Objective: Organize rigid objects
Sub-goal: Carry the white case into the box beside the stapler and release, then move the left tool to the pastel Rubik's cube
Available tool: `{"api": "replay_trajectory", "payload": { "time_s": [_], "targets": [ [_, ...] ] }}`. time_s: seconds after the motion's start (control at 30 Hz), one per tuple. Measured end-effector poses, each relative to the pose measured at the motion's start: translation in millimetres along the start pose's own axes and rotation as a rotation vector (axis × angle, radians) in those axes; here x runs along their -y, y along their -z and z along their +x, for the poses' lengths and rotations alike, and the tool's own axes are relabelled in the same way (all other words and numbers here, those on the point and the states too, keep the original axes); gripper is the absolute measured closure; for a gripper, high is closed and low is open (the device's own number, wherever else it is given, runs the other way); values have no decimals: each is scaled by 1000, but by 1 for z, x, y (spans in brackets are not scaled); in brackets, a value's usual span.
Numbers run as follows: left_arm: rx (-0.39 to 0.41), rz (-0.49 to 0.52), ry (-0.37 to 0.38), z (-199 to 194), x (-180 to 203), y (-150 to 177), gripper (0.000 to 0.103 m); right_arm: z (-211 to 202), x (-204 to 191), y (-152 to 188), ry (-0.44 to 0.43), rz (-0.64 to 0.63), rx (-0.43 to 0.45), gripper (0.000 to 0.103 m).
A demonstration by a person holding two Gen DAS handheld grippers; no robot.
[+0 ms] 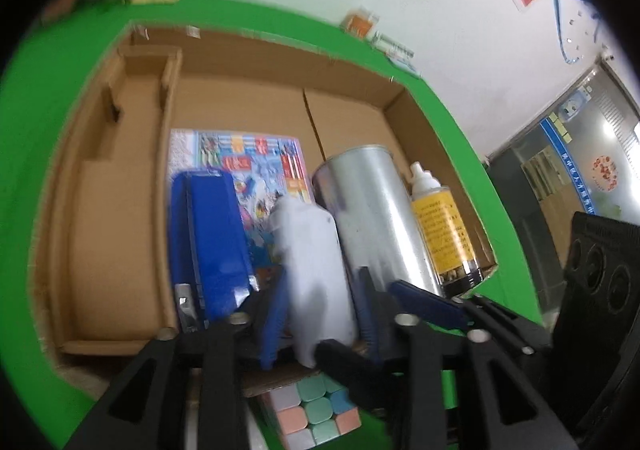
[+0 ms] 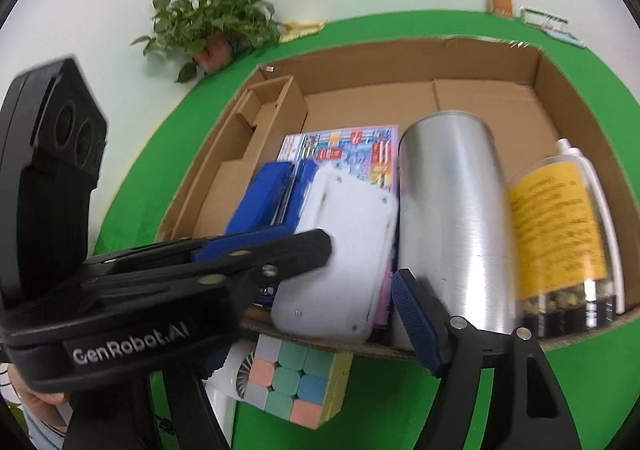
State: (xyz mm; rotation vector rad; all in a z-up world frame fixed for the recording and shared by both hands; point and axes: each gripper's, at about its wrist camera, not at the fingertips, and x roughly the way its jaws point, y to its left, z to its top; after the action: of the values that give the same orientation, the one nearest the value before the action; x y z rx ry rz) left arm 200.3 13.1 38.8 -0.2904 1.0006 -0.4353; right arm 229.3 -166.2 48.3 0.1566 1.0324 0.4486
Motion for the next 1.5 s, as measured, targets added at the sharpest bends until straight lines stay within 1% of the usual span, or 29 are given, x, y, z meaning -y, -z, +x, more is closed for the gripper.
{"api": "replay_trajectory", "payload": {
  "time_s": [0.03,0.1,0.13,0.17,0.2,0.23,0.27,0.33,0.37,0.4,0.43,0.47,0.5,0.53,0.57,0.6,0.63,0.67,0.7,0.73,0.77,0.8,0.83,0.97,1.07,1.17,1.23,1.43,1.5],
  "targets": [
    [33,7,-19,-8,3,3,51,-8,-1,3,-3,-7,14,31],
    [107,27,-65,-24,11,13,45,-25,-5,11,4,-42,61,24],
    [147,41,-94,-32,16,18,41,-35,-7,17,21,-71,98,14],
    [217,68,-148,-46,25,29,30,-42,-8,23,45,-89,129,6],
    [263,89,-181,-54,31,38,20,-49,-8,30,84,-107,167,5],
    [310,111,-212,-62,37,47,19,-56,-7,37,121,-120,199,1],
    [366,138,-259,-72,45,61,19,-61,-5,44,153,-130,225,1],
    [373,155,-318,-79,51,75,19,-71,1,63,189,-146,259,1],
    [371,153,-324,-82,52,83,19,-75,4,70,205,-147,276,1],
    [375,133,-319,-85,50,88,22,-80,8,78,226,-134,298,1],
    [374,104,-309,-88,47,92,34,-87,11,85,222,-117,322,12],
    [360,69,-283,-89,43,96,98,-94,13,90,194,-109,343,38],
    [304,39,-256,-86,39,100,97,-100,15,94,172,-105,352,47],
    [293,22,-262,-86,37,105,99,-105,15,97,178,-105,350,50],
    [326,31,-287,-90,40,110,98,-109,17,99,185,-108,356,45],
    [369,42,-309,-95,43,114,97,-114,17,104,191,-112,368,37],
    [413,47,-325,-100,45,120,90,-117,18,109,198,-110,374,7],
    [449,43,-341,-105,49,126,51,-119,18,114,205,-106,379,1],
    [446,28,-355,-107,48,128,3,-121,19,121,209,-105,395,0],
    [446,12,-358,-109,49,130,1,-120,18,126,209,-109,387,1],
    [482,-5,-325,-115,47,136,1,-119,18,130,199,-117,370,1],
    [486,-15,-314,-117,46,137,1,-117,16,134,184,-125,356,1],
    [472,-26,-312,-118,43,136,1,-116,14,135,176,-135,346,1],
    [474,-42,-329,-119,38,137,1,-122,5,144,163,-163,358,1],
    [456,-32,-347,-116,39,140,1,-116,1,144,163,-173,334,1],
    [410,-20,-347,-106,37,139,1,-108,0,145,163,-159,305,1],
    [377,-20,-324,-99,33,137,1,-102,1,143,159,-156,284,1],
    [293,-22,-225,-78,25,121,1,-84,2,139,132,-164,231,1],
    [239,-38,-183,-65,18,111,1,-75,2,138,116,-175,203,1]
  ]
}}
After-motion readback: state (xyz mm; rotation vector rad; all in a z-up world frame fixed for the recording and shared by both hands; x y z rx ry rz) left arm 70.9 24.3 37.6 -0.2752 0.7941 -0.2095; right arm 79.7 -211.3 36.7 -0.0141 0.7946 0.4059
